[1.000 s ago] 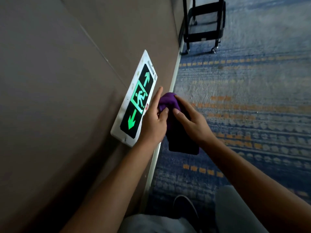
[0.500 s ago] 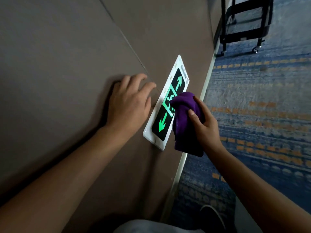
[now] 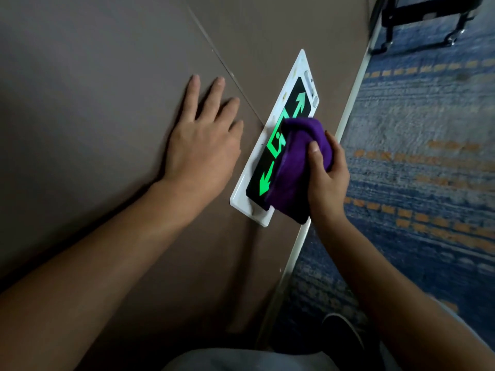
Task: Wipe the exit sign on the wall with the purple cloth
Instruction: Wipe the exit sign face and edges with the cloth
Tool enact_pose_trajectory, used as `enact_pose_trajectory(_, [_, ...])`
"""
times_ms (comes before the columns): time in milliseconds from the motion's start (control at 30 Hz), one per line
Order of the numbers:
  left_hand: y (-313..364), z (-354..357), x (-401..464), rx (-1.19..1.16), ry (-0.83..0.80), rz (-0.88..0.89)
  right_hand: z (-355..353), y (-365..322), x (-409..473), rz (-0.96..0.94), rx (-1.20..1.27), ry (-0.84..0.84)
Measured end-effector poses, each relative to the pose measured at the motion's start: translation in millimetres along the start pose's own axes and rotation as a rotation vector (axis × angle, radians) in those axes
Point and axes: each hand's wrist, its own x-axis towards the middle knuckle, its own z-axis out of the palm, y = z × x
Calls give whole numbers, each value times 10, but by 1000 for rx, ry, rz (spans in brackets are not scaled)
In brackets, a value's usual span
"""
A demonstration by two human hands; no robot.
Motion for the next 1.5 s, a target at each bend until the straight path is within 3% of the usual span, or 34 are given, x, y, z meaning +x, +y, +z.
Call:
enact_pose_trajectory(133, [-434, -195, 244, 59, 109, 29, 91, -107, 299, 35, 32, 24])
enact_pose_trajectory(400, [-548, -163, 408, 250, 57, 173, 503, 76, 346, 105, -20, -27])
enact_pose_trajectory(667, [-494, -120, 537, 248, 40, 241, 661, 152, 362, 5, -220, 58])
enact_pose_trajectory(833, [-433, -126, 568, 218, 26, 222, 845, 154, 283, -169, -274, 80])
enact_pose_trajectory(1000, [-318, -63, 673, 197, 18, 215, 775, 169, 294, -335, -373, -68])
enact_pose_trajectory(1500, [-302, -11, 840, 157, -32, 273, 705, 314, -688, -266, -299, -111])
